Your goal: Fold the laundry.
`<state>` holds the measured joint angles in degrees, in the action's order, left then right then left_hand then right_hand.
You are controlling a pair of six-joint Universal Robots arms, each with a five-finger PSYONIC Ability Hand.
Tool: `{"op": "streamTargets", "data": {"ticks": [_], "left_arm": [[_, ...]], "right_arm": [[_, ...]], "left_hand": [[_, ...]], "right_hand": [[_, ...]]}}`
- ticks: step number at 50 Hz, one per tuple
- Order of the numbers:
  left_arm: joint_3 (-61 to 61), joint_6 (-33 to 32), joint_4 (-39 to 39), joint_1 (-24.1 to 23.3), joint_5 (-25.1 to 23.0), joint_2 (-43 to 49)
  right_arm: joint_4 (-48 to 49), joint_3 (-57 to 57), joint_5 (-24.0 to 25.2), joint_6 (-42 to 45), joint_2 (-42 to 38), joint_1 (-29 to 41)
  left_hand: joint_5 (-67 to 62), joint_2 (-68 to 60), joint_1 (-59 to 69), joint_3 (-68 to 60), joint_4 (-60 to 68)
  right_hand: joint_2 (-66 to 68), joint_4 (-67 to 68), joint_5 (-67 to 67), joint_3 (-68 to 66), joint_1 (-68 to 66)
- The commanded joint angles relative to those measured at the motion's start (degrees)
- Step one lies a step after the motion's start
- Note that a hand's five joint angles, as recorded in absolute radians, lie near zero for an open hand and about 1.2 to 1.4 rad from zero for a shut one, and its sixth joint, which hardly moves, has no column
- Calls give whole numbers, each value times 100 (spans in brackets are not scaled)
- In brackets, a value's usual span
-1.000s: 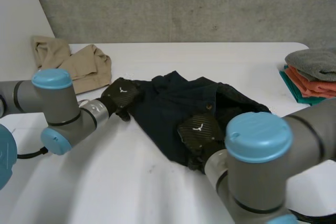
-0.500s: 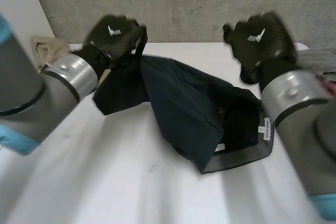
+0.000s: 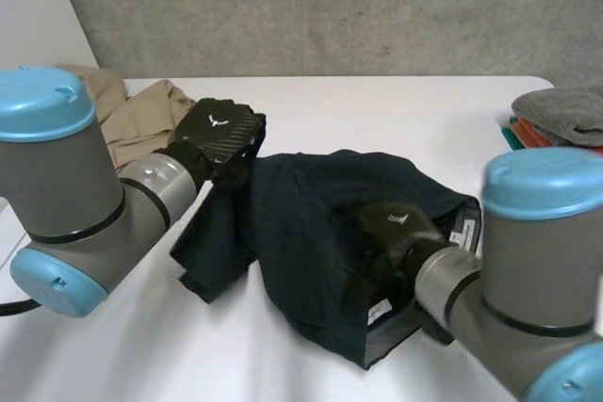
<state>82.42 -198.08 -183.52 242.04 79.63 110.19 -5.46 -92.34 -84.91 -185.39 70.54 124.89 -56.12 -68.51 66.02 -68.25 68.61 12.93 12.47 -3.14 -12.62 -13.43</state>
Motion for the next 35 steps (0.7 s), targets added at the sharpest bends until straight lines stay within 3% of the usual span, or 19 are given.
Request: {"op": "streamTargets", "data": {"ticks": [1, 6, 12, 13, 16, 21, 23, 29, 30, 31, 35], "left_arm": [[-24, -29, -52, -34, 0, 64], [-269, -152, -166, 10, 0, 634], [-797, -512, -447, 106, 175, 1259], [-823, -565, -509, 133, 202, 1268], [-824, -732, -710, 160, 263, 1277], [-631, -724, -711, 98, 377, 1015], [-464, -715, -703, 89, 518, 725], [423, -627, -703, 54, 1116, -181], [537, -601, -694, 45, 1151, -278], [773, -522, -694, -7, 1204, -461], [1389, -233, -676, -121, 1222, -796]], "right_arm": [[-8, 550, -78, 362, -822, 308], [-7, 919, -113, 714, -1120, 308], [115, 1358, -166, 1188, -1499, 308], [202, 1429, -201, 1311, -1534, 308], [623, 1657, -542, 1749, -1657, 307], [1055, 1948, -1264, 2716, -1675, 343], [1222, 2027, -1448, 3190, -1727, 352], [1811, 2098, -1572, 3817, -1903, 352], [1846, 2106, -1581, 3852, -1904, 352], [1856, 2098, -1590, 3870, -1886, 343], [1733, 1888, -1590, 3861, -1641, 352]], "left_hand": [[-1388, -1149, 1398, -1175, 1139], [-1388, -1149, 1398, -1175, 1139], [-1388, -1149, 1398, -1175, 1139], [-974, -735, 984, -761, 725], [1995, 2233, -1984, 2208, -2244], [4258, 4496, -4247, 4471, -4507], [4831, 5070, -4821, 5044, -5081], [4968, 5207, -4958, 5181, -5217], [4968, 5207, -4958, 5181, -5217], [4968, 5207, -4958, 5181, -5217], [4868, 5106, -4857, 5081, -5117]], "right_hand": [[4064, 4111, -4043, -4096, -4014], [6704, 6750, -6682, -6735, -6654], [6707, 6753, -6686, -6738, -6657], [6707, 6753, -6686, -6738, -6657], [6707, 6753, -6686, -6738, -6657], [6707, 6753, -6686, -6738, -6657], [6707, 6753, -6686, -6738, -6657], [6707, 6753, -6686, -6738, -6657], [6280, 6326, -6258, -6311, -6230], [4727, 4773, -4705, -4758, -4677], [1322, 1368, -1300, -1353, -1272]]}}
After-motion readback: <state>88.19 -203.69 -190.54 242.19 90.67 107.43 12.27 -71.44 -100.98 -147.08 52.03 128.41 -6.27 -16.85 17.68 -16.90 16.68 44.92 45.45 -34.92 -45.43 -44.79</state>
